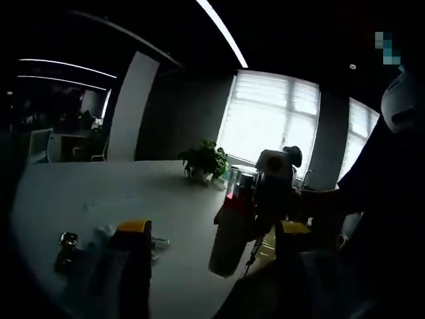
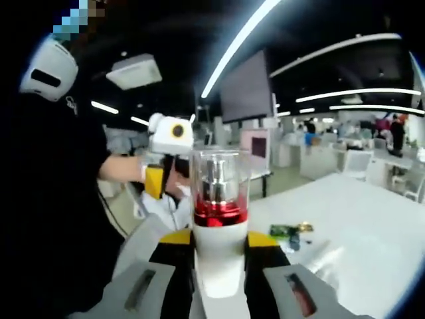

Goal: Arrange the skincare products in the storage area until every visible bottle or jar stands upright without overlapping.

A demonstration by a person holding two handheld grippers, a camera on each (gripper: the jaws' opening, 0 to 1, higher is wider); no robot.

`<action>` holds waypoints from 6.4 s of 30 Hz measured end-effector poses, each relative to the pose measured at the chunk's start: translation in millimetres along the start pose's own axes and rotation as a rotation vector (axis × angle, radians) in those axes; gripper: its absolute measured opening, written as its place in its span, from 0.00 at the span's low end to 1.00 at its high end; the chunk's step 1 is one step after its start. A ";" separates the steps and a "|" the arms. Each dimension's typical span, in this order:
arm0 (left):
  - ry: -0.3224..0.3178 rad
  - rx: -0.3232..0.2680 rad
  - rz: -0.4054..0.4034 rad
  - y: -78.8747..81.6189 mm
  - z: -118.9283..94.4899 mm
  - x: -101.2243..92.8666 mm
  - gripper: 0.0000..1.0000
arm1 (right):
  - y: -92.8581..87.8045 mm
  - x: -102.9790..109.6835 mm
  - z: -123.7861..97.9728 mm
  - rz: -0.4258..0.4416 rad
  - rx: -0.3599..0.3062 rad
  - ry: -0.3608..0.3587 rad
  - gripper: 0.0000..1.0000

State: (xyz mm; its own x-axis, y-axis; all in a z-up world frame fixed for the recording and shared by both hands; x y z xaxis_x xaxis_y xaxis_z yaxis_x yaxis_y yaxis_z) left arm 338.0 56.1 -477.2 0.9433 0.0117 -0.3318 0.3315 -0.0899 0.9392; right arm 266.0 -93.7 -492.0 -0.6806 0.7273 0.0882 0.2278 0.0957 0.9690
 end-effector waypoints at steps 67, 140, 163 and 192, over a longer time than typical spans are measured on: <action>0.536 0.047 0.274 -103.1 -75.4 61.8 0.97 | -161.2 -143.9 20.4 0.036 0.071 -0.196 0.20; 0.545 0.112 0.278 -110.4 -72.8 64.2 0.88 | -169.6 -212.8 26.4 -0.076 0.009 -0.144 0.24; 0.546 0.152 0.269 -115.6 -72.0 66.9 0.87 | -154.8 -197.1 28.2 -0.008 0.060 -0.211 0.62; 0.577 0.256 0.218 -126.1 -70.6 72.0 0.83 | -112.0 -93.9 -38.8 0.257 0.044 -0.436 0.97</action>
State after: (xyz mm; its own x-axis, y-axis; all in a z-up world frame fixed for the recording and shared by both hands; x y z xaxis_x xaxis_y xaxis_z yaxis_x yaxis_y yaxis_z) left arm 365.5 138.5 -613.4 0.8704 0.4914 0.0306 0.1843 -0.3828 0.9052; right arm 277.3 -199.1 -599.9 -0.2467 0.9464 0.2086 0.3851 -0.1018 0.9172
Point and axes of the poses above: the point that each gripper's makers call its tool centre point, and the gripper's own axes: z roughly forward along the fingers, x roughly to its left, y roughly out of its top, the point moved 7 cm from there along -z, roughly backward along the fingers, and after that the axes turned 3 degrees about -y, right-handed, at the moved point
